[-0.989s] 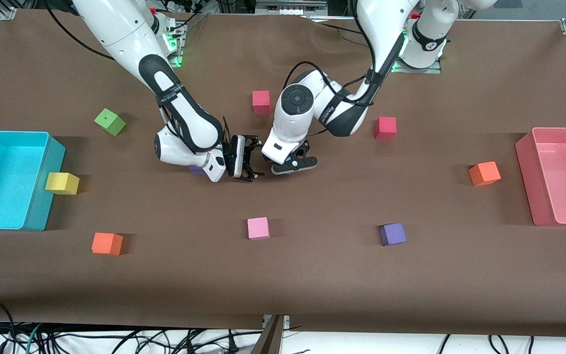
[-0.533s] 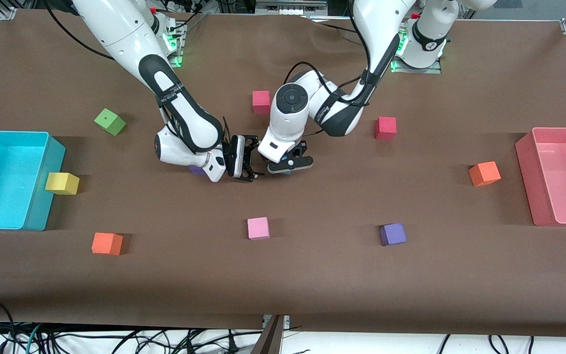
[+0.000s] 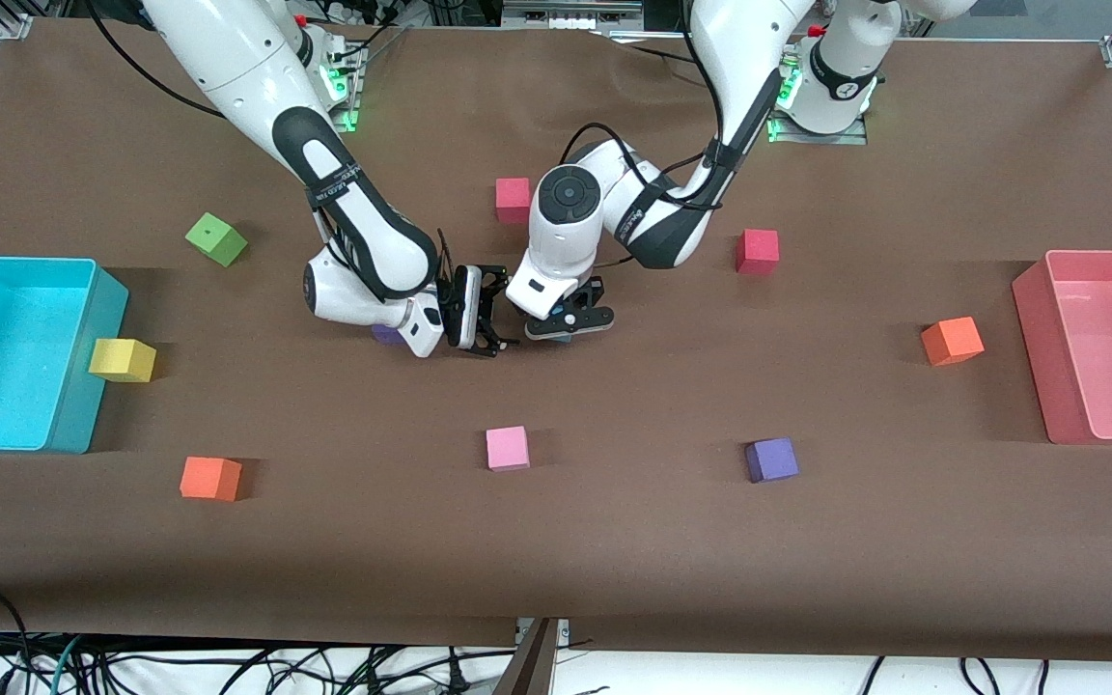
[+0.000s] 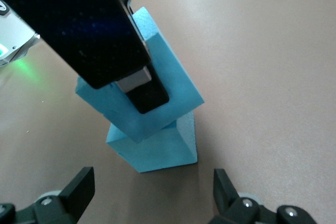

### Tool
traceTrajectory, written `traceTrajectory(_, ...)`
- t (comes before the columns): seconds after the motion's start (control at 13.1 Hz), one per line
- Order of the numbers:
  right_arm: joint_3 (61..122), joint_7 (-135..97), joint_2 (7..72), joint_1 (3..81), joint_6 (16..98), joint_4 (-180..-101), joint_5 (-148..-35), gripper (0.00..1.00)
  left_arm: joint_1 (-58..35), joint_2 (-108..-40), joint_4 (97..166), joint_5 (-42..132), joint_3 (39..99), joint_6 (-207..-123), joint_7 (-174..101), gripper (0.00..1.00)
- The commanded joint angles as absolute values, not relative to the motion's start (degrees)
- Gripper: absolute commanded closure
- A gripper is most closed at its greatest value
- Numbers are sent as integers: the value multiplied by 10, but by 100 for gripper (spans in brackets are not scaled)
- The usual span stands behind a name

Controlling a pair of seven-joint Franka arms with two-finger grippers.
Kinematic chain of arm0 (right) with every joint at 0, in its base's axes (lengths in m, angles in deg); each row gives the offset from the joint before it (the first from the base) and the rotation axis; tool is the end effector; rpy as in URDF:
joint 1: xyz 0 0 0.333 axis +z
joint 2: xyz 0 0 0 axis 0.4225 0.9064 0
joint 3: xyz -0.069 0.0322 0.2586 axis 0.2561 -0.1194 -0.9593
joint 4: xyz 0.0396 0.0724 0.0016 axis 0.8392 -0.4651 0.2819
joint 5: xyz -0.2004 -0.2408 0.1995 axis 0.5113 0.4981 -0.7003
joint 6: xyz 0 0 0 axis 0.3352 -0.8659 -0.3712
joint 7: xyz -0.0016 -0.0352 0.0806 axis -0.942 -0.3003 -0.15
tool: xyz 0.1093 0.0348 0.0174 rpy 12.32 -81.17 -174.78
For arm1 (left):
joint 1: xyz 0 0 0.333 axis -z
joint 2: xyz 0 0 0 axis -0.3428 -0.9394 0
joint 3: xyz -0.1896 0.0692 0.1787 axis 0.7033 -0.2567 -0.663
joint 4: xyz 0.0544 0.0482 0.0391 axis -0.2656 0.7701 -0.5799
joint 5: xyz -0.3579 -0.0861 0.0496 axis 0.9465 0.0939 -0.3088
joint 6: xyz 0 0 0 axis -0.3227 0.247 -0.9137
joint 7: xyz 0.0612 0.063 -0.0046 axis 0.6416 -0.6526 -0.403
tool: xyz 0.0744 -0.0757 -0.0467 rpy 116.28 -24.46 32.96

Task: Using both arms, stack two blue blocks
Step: 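Lower the held cyan cube onto the placed cyan cube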

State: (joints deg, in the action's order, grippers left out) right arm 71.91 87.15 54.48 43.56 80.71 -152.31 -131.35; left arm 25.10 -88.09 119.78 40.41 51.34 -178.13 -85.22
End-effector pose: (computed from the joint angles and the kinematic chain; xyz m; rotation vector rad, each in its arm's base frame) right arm 0.4721 0.3205 0.1169 -1.8161 -1.3830 -0.5259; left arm 0.4653 -0.4792 0.2238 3.0443 0.3212 -0.0218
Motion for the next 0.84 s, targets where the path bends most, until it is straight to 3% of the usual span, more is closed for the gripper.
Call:
traceTrajectory(0.0,711,881,550,427,804,-1519,-1325,0,259,-879,1206,389,507,-1775,-861,100)
traceTrajectory(0.08,711,881,549,427,804,-1519,-1325,0,257,-879,1206,391,507,-1775,-862,72)
traceTrajectory(0.15,711,881,549,427,804,-1519,-1325,0,257,-879,1207,396,507,-1775,-863,7)
traceTrajectory(0.23,711,881,549,427,804,-1519,-1325,0,256,-879,1207,395,507,-1774,-862,0)
traceTrajectory(0.76,711,881,549,427,804,-1519,-1325,0,256,-873,1207,395,507,-1772,-863,0)
